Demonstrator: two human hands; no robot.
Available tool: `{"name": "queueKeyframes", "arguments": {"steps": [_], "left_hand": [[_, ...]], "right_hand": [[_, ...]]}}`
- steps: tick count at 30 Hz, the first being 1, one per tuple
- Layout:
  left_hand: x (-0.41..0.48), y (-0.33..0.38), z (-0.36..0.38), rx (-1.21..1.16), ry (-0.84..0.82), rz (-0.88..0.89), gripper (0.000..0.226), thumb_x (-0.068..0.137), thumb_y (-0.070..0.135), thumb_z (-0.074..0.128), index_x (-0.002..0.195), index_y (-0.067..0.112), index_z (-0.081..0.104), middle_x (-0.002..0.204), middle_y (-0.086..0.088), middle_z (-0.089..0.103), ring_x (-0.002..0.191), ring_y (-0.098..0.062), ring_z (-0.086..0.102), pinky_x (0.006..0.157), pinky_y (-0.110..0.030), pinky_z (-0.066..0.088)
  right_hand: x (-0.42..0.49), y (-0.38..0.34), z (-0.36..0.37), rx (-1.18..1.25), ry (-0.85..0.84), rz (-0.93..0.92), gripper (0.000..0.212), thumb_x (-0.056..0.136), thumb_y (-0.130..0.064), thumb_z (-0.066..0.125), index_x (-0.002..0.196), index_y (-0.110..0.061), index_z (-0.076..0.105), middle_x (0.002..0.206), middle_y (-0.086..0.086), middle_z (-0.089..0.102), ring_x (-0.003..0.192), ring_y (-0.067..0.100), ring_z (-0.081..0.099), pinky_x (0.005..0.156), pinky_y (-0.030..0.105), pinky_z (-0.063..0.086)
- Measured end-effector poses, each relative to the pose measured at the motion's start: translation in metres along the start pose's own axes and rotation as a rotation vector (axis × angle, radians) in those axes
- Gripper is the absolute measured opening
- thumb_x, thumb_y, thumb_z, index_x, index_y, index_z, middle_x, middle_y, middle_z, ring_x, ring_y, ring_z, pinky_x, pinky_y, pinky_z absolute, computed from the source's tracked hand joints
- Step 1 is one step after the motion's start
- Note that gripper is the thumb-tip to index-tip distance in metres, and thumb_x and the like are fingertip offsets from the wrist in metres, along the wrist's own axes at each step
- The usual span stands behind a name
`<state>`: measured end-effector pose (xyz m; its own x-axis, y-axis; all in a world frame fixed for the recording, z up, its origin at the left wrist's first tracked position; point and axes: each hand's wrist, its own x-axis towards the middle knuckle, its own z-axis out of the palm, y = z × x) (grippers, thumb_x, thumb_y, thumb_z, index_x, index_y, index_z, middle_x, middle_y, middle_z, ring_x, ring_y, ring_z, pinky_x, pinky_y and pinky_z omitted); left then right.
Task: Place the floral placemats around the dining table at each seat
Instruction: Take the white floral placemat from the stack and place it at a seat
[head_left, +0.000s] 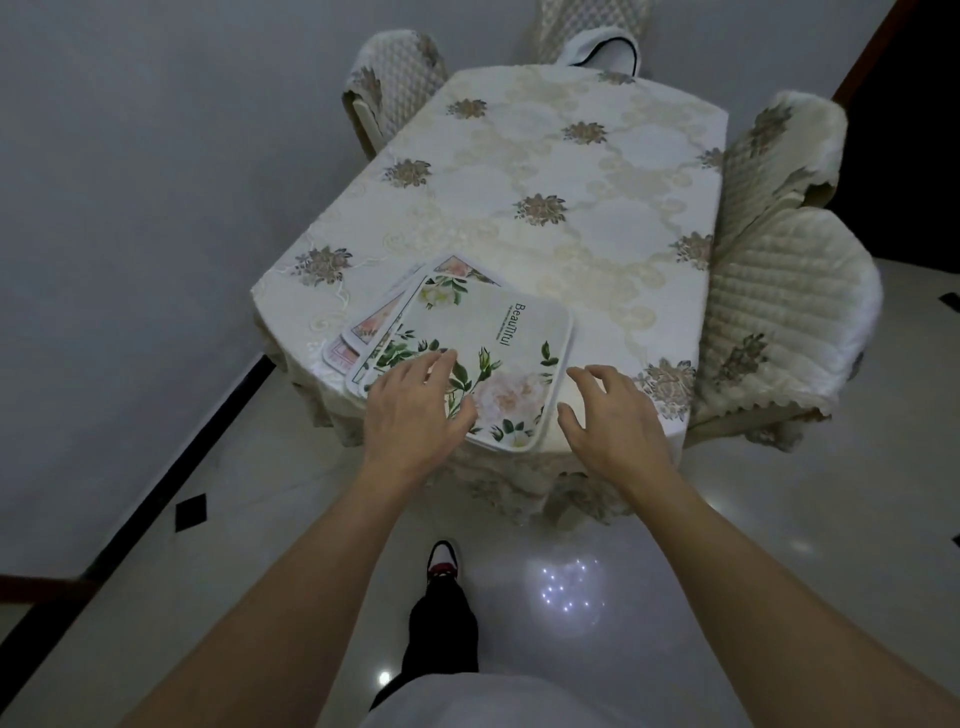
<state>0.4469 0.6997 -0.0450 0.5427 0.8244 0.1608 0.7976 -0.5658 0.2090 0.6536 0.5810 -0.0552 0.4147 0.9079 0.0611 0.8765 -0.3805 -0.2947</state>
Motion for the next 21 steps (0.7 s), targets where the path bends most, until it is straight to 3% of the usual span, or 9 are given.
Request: {"name": "queueKeyframes", "arguments": {"steps": [12,17,21], "left_hand": [[0.126,-0.099,0.041,-0.227,-0.114,-0.103,0.065,0.087,0.054,0.043,0.139,0.017,0.051,0.135,-0.006,0.059,0.122,-0.027,0.054,0.095,-0.045,0.048],[0.156,-0.123,0.059,-0.287,-0.211,-0.174,0.061,0.091,0.051,0.052,0.142,0.018,0.048,0.14,-0.004,0.055,0.126,-0.027,0.049,0.1,-0.047,0.045],[0.167,-0.131,0.071,-0.356,-0.238,-0.261,0.059,0.09,0.045,0.06,0.141,0.016,0.049,0.136,-0.01,0.051,0.12,-0.03,0.051,0.096,-0.048,0.047]], "right_hand": [[0.123,-0.04,0.05,-0.016,-0.067,0.166,0.048,0.093,-0.033,0.059,0.136,-0.013,0.055,0.136,0.016,0.057,0.12,0.035,0.055,0.093,0.047,0.048],[0.137,-0.04,0.064,0.009,-0.077,0.293,0.048,0.093,-0.033,0.058,0.137,-0.014,0.055,0.137,0.013,0.056,0.121,0.033,0.054,0.093,0.047,0.048],[0.126,-0.027,0.072,0.077,-0.103,0.422,0.046,0.094,-0.03,0.057,0.138,-0.014,0.053,0.137,0.012,0.055,0.119,0.033,0.052,0.092,0.046,0.048]]}}
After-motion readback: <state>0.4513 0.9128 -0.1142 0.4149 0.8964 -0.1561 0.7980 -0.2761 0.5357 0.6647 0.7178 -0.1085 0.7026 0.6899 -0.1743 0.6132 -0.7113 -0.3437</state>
